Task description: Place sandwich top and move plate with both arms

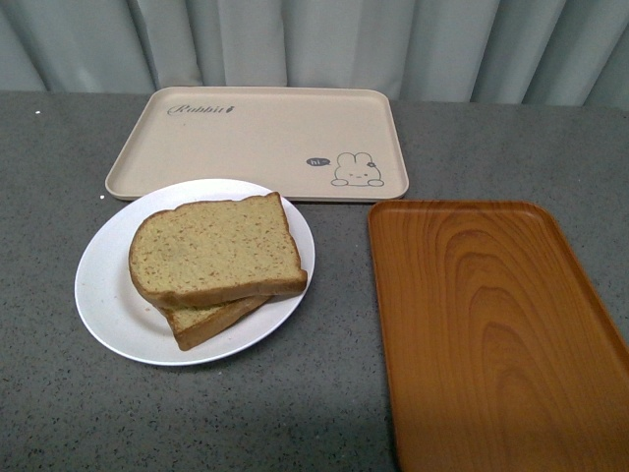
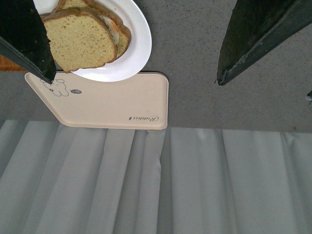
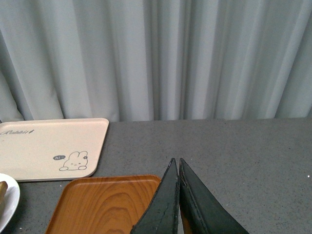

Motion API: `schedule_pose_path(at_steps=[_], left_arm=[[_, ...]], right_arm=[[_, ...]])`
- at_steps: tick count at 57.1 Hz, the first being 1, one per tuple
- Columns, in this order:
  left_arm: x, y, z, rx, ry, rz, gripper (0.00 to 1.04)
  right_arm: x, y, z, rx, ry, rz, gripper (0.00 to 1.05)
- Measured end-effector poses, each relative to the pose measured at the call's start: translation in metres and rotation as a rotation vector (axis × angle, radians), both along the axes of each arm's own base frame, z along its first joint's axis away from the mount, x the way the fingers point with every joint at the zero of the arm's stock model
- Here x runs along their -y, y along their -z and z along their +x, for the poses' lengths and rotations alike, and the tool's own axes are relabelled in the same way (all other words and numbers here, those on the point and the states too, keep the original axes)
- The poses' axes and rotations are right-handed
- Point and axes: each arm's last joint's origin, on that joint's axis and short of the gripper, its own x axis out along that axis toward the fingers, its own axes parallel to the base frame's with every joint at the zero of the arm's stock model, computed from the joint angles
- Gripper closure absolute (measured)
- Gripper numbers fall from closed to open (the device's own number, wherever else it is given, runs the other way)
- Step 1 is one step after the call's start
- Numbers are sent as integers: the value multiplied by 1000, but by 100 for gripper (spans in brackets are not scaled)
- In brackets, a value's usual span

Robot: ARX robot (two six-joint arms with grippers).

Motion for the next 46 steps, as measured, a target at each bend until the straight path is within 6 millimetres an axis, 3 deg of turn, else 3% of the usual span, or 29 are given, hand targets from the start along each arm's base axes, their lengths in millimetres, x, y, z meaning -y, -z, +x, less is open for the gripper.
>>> schedule_pose_path(at_steps=[46], left_arm=[[0, 0, 0, 0, 0, 0, 6]], right_arm=[[0, 3, -23, -3, -3, 0, 104]])
